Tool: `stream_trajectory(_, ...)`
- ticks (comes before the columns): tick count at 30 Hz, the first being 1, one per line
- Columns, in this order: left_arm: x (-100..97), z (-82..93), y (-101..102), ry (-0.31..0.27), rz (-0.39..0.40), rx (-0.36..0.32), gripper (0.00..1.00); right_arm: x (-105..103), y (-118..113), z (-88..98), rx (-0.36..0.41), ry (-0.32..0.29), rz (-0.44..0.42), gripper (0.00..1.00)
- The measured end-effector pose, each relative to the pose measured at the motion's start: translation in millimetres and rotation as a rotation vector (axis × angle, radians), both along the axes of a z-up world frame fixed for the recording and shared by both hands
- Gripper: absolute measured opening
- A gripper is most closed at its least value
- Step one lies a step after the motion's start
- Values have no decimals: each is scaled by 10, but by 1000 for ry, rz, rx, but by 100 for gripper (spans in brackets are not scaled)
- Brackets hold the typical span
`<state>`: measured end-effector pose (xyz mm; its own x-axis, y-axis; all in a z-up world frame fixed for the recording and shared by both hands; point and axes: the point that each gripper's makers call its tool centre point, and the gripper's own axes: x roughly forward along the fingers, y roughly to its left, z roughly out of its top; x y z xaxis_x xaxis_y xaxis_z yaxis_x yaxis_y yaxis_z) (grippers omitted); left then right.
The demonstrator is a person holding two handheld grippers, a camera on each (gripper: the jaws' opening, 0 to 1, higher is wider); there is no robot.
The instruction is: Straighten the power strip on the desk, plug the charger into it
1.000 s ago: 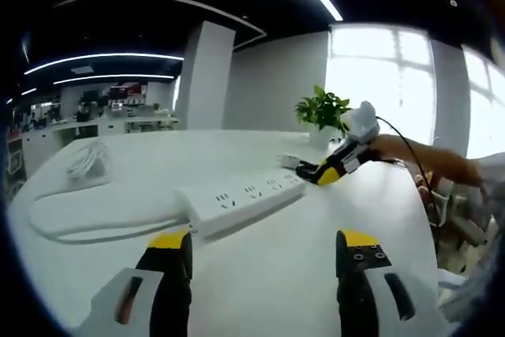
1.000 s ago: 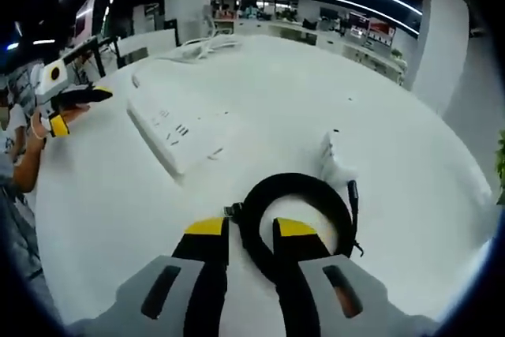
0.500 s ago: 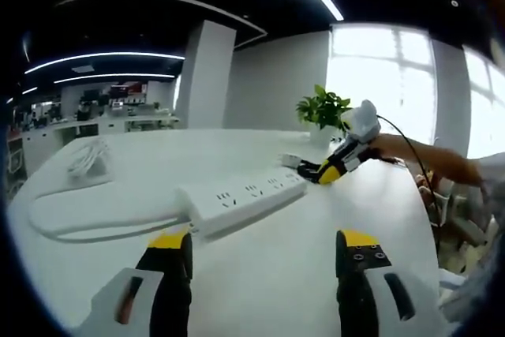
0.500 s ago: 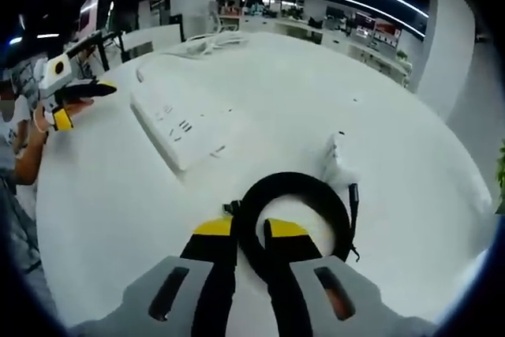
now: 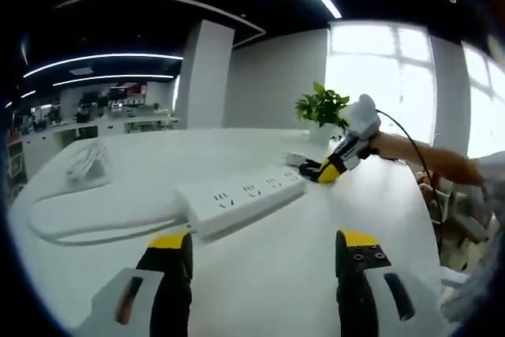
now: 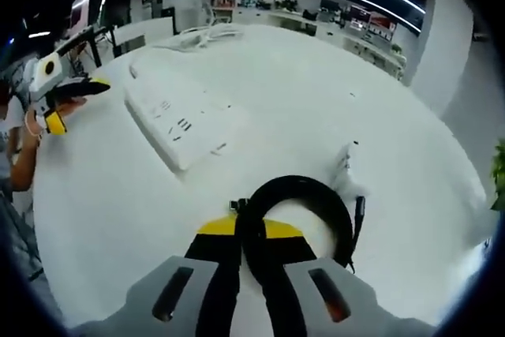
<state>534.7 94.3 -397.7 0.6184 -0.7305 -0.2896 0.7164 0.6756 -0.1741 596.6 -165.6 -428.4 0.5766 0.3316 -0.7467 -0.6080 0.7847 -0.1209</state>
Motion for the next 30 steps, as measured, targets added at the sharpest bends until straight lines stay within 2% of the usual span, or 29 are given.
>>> stream_trajectory(5, 2, 33, 2, -7, 1, 1, 75, -29, 19, 0, -4, -21, -6, 7)
stream_trajectory(16, 3, 56, -3, -11, -2, 8, 75, 42, 80, 380, 261, -153, -65, 6)
stream_trajectory(24, 33, 115, -6, -23, -3, 22, 75, 127, 59, 633, 397, -285, -112, 6)
stream_trajectory(30, 71, 164, -38, -32, -4, 38, 74, 110, 138, 836, 457, -378, -116, 6)
